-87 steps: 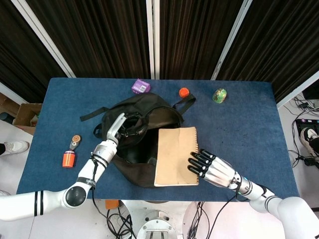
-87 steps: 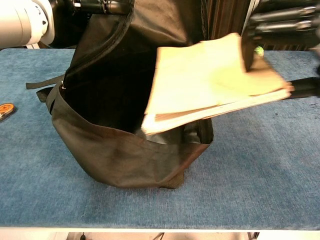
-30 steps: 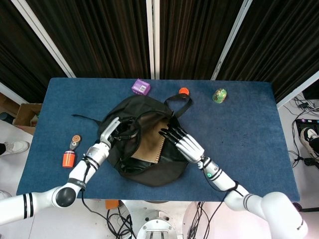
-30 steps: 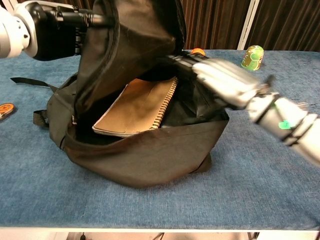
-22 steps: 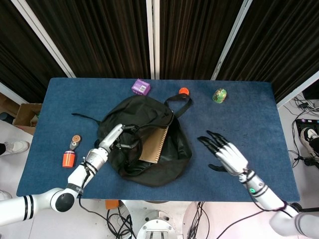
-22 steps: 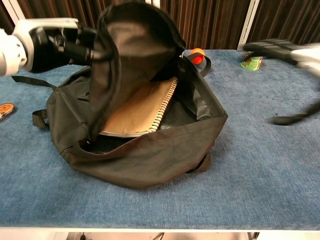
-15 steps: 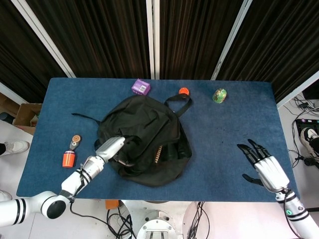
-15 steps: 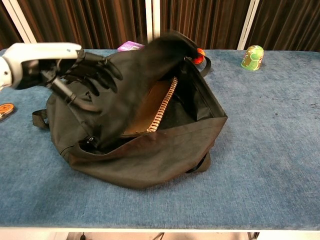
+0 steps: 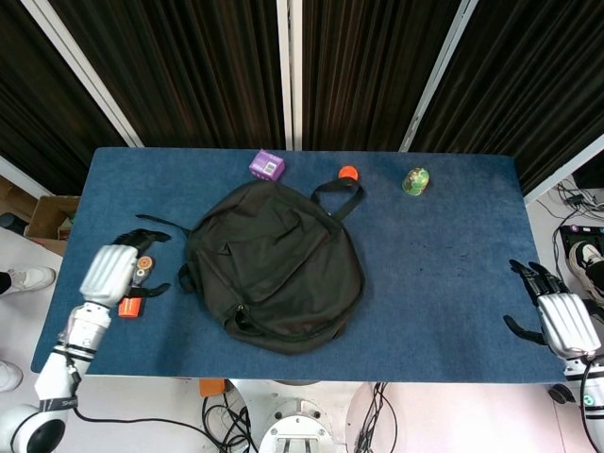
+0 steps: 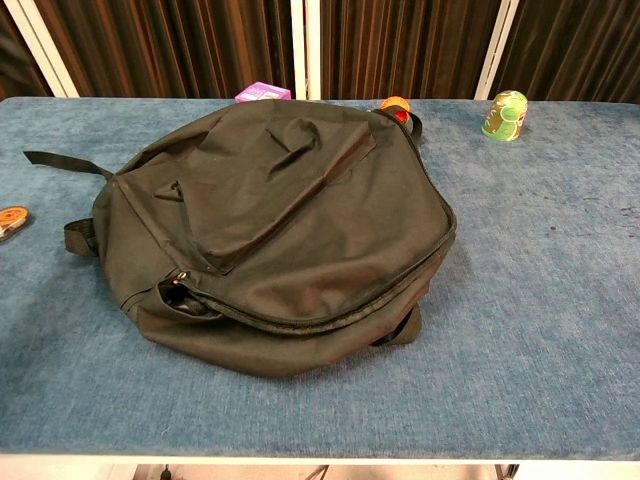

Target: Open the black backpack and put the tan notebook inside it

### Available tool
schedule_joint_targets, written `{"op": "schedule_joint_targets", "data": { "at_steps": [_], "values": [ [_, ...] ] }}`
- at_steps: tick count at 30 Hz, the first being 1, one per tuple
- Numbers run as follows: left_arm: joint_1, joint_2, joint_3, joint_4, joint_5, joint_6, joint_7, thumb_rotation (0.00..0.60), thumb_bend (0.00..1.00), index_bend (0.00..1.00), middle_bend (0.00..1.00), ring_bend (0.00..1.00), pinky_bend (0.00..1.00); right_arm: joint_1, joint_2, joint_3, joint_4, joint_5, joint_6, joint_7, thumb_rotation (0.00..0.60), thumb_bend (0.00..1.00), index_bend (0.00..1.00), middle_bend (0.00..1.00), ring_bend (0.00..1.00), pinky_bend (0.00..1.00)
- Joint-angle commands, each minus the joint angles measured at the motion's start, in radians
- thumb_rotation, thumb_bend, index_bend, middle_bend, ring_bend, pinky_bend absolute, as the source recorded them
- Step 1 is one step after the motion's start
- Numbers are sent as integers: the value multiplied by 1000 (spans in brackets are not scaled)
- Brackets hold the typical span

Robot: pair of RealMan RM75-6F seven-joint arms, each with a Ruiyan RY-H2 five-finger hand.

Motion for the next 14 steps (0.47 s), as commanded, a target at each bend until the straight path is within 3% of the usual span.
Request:
{"op": "schedule_joint_targets", "data": {
  "at_steps": [1, 5, 14],
  "values": [
    [103, -5, 29, 150, -11, 127, 132, 600, 123, 269, 286, 205, 232, 3, 62, 20, -93, 56, -84, -27, 600, 243, 0, 83, 0, 125],
    [175, -6, 66, 206, -5, 189, 145, 600, 124, 267, 269, 193, 221, -31, 33, 42, -68, 23, -28, -23, 600, 246, 0, 57, 0, 93],
    [315, 20, 144, 179, 98, 341, 114, 600, 125, 261, 231, 155, 198, -104, 7, 60, -50, -41, 71, -17, 600, 249, 0, 54, 0, 87]
  ]
}}
